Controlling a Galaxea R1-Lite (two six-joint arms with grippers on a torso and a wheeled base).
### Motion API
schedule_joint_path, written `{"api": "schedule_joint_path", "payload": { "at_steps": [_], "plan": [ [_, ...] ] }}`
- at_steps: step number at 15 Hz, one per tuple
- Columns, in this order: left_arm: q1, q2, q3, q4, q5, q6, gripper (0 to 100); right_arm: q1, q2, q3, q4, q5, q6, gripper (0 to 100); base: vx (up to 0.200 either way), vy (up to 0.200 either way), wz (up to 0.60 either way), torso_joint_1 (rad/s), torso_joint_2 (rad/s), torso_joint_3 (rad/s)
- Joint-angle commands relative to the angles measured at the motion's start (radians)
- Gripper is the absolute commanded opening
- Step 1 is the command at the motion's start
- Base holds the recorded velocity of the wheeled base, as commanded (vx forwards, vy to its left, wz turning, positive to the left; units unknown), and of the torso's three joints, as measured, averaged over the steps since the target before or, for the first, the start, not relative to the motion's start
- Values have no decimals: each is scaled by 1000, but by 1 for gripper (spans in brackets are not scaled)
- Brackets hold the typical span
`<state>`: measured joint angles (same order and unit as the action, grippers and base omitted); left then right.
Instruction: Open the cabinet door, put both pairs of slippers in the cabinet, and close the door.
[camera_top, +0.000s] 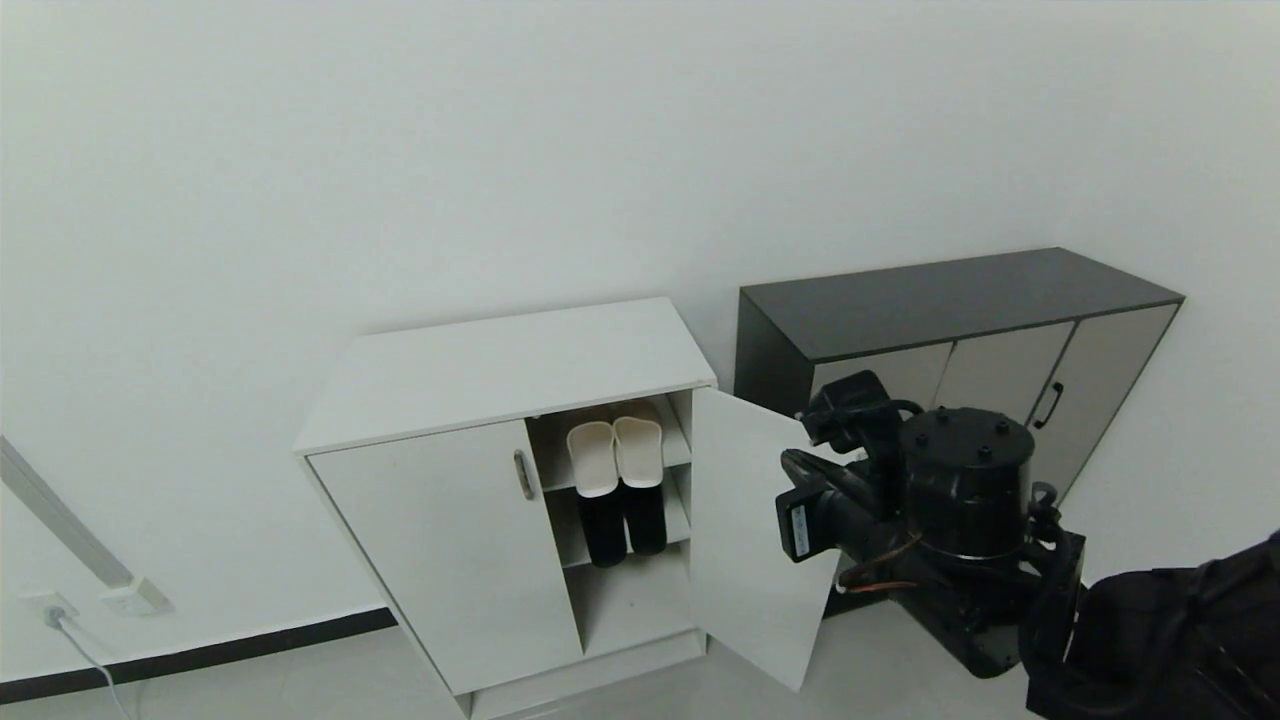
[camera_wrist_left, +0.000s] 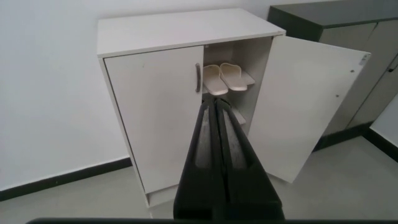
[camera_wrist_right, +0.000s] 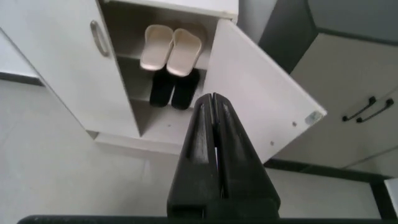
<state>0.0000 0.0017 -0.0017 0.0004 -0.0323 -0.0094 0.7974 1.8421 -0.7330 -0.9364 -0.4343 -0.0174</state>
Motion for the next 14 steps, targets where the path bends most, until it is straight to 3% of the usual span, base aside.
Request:
{"api": "schedule_joint_path", "payload": {
  "at_steps": [1,7,14],
  "plan": [
    [0,0,0,0,0,0,0,-52,14,-11,-19,31,-19,0,0,0,0,0,0,0],
    [0,0,0,0,0,-1,0,-215,74,-187,96,92,-18,0,0,0,0,0,0,0],
    [0,0,0,0,0,0,0,-357,238,-348,116,183,-9,0,0,0,0,0,0,0]
  ]
}}
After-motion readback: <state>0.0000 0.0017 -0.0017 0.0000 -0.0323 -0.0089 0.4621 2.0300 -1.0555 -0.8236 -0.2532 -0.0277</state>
